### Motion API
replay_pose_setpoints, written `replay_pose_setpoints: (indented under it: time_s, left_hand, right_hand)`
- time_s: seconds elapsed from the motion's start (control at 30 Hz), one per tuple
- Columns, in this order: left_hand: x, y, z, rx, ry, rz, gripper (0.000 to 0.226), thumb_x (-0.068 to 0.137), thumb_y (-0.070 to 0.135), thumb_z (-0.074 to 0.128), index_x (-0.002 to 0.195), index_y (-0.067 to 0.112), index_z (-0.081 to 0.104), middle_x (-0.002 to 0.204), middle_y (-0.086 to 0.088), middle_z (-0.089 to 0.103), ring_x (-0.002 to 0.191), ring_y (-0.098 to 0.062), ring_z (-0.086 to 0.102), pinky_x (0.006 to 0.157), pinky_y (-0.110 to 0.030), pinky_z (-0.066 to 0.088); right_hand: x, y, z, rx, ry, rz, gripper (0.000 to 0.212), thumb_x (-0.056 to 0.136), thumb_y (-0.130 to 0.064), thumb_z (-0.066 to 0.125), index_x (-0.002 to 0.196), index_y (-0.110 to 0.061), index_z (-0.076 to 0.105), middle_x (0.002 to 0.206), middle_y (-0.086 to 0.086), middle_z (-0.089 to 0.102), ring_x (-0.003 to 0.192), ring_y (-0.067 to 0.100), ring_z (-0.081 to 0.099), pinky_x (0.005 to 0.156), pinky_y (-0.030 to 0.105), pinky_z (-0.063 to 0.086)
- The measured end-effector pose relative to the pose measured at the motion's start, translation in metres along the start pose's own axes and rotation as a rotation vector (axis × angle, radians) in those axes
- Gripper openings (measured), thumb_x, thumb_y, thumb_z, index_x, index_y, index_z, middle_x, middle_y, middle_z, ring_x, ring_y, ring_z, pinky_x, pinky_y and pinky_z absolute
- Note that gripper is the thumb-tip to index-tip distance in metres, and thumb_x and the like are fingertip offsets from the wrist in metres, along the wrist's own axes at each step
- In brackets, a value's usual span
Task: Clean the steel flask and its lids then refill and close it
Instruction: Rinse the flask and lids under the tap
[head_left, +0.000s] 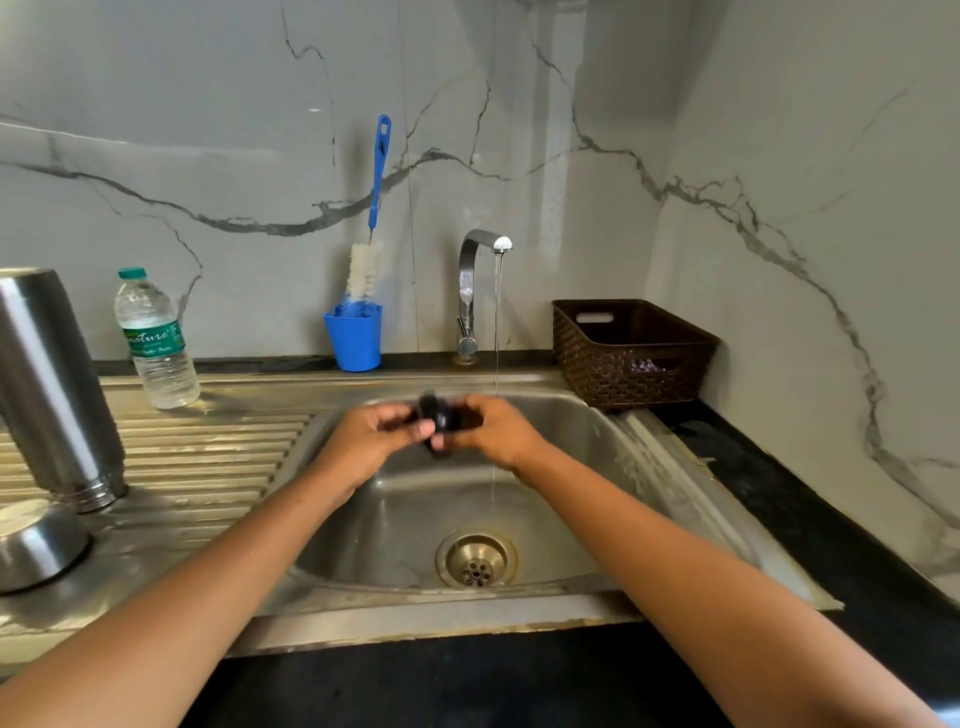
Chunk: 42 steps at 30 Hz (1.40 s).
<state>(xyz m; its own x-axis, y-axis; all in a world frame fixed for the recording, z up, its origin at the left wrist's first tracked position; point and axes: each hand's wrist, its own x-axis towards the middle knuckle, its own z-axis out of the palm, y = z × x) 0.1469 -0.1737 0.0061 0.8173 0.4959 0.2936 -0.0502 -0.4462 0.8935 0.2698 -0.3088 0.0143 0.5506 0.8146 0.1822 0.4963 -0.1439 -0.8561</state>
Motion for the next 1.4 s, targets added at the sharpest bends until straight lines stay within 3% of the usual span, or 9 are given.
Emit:
replay_pose_setpoints:
  time_s: [0.07, 0.2, 0.37, 0.6, 0.73, 0.87, 1.03, 1.2, 1.4]
  left_hand:
    - [-0.002, -0.009, 0.002, 0.070, -0.071, -0.048, 0.053, 0.055, 0.052, 0.083, 0.095, 0.019, 0.073, 0.085, 0.004, 0.075, 0.082, -0.007, 0.067, 0.083, -0.025, 0.049]
    - [0.003, -0.003, 0.001, -0.015, 0.094, 0.004, 0.038, 0.076, 0.022, 0.076, 0.112, 0.017, 0.067, 0.099, 0.004, 0.071, 0.092, -0.006, 0.066, 0.089, -0.022, 0.050]
    - [0.001, -0.006, 0.008, 0.134, 0.002, -0.051, 0.037, 0.077, 0.023, 0.077, 0.112, 0.014, 0.069, 0.101, -0.003, 0.073, 0.096, -0.018, 0.067, 0.095, -0.034, 0.050]
    - [-0.004, -0.010, 0.010, 0.023, -0.118, -0.216, 0.034, 0.083, 0.015, 0.070, 0.116, 0.010, 0.064, 0.099, -0.007, 0.072, 0.079, -0.012, 0.066, 0.059, -0.018, 0.050]
    - [-0.002, 0.001, -0.001, -0.357, -0.017, -0.320, 0.035, 0.091, 0.027, 0.059, 0.120, 0.008, 0.058, 0.106, -0.008, 0.067, 0.088, -0.021, 0.068, 0.073, -0.027, 0.056]
    - [-0.006, 0.002, 0.001, -0.421, -0.107, -0.481, 0.039, 0.091, 0.043, 0.054, 0.106, 0.009, 0.062, 0.097, -0.013, 0.073, 0.084, -0.019, 0.071, 0.069, -0.030, 0.057]
    - [-0.004, 0.002, -0.007, -0.572, -0.022, -0.417, 0.017, 0.087, 0.016, 0.062, 0.104, 0.015, 0.061, 0.092, -0.010, 0.073, 0.075, -0.016, 0.072, 0.065, -0.025, 0.059]
    - [-0.007, 0.004, -0.004, -0.428, -0.030, -0.266, 0.053, 0.078, -0.006, 0.067, 0.122, 0.021, 0.056, 0.104, -0.009, 0.070, 0.088, -0.016, 0.069, 0.073, -0.024, 0.057]
    - [-0.008, 0.020, -0.004, -0.373, 0.003, 0.012, 0.043, 0.081, -0.001, 0.065, 0.116, 0.024, 0.060, 0.103, 0.003, 0.072, 0.098, -0.010, 0.067, 0.076, -0.019, 0.054]
  right_hand:
    - [-0.001, 0.008, 0.005, -0.112, -0.079, 0.074, 0.041, 0.070, -0.019, 0.081, 0.108, -0.011, 0.067, 0.098, 0.000, 0.067, 0.095, 0.016, 0.061, 0.093, 0.032, 0.046]
    - [0.004, 0.000, 0.002, 0.011, 0.082, -0.017, 0.044, 0.071, -0.024, 0.081, 0.110, -0.012, 0.064, 0.098, 0.000, 0.067, 0.089, 0.010, 0.060, 0.080, 0.019, 0.045]
    - [-0.002, 0.001, 0.006, -0.141, 0.017, 0.056, 0.034, 0.070, -0.025, 0.081, 0.098, -0.014, 0.064, 0.087, -0.003, 0.062, 0.084, 0.013, 0.057, 0.067, 0.022, 0.042]
    - [-0.002, 0.008, 0.010, -0.068, -0.017, 0.209, 0.032, 0.068, -0.011, 0.081, 0.096, -0.012, 0.066, 0.091, 0.009, 0.069, 0.078, 0.016, 0.063, 0.081, 0.034, 0.056]
    - [0.002, -0.002, -0.002, -0.031, 0.119, 0.057, 0.058, 0.068, -0.011, 0.082, 0.120, -0.014, 0.056, 0.113, 0.002, 0.061, 0.101, 0.015, 0.056, 0.091, 0.028, 0.047]
    - [-0.002, -0.001, 0.010, -0.200, 0.155, -0.214, 0.057, 0.068, -0.008, 0.081, 0.117, -0.014, 0.053, 0.117, 0.003, 0.057, 0.095, 0.017, 0.059, 0.086, 0.032, 0.052]
    - [-0.004, -0.005, 0.007, 0.156, -0.047, -0.119, 0.050, 0.079, 0.006, 0.065, 0.117, -0.023, 0.049, 0.124, -0.001, 0.051, 0.108, 0.018, 0.058, 0.090, 0.029, 0.051]
    - [-0.002, -0.010, 0.010, 0.388, -0.023, 0.087, 0.013, 0.091, -0.013, 0.060, 0.097, -0.018, 0.049, 0.108, 0.011, 0.061, 0.097, 0.018, 0.059, 0.085, 0.028, 0.048]
    - [-0.003, -0.021, -0.007, 0.331, -0.012, -0.058, 0.045, 0.078, 0.003, 0.070, 0.104, -0.022, 0.043, 0.120, 0.011, 0.060, 0.116, 0.024, 0.056, 0.102, 0.037, 0.044]
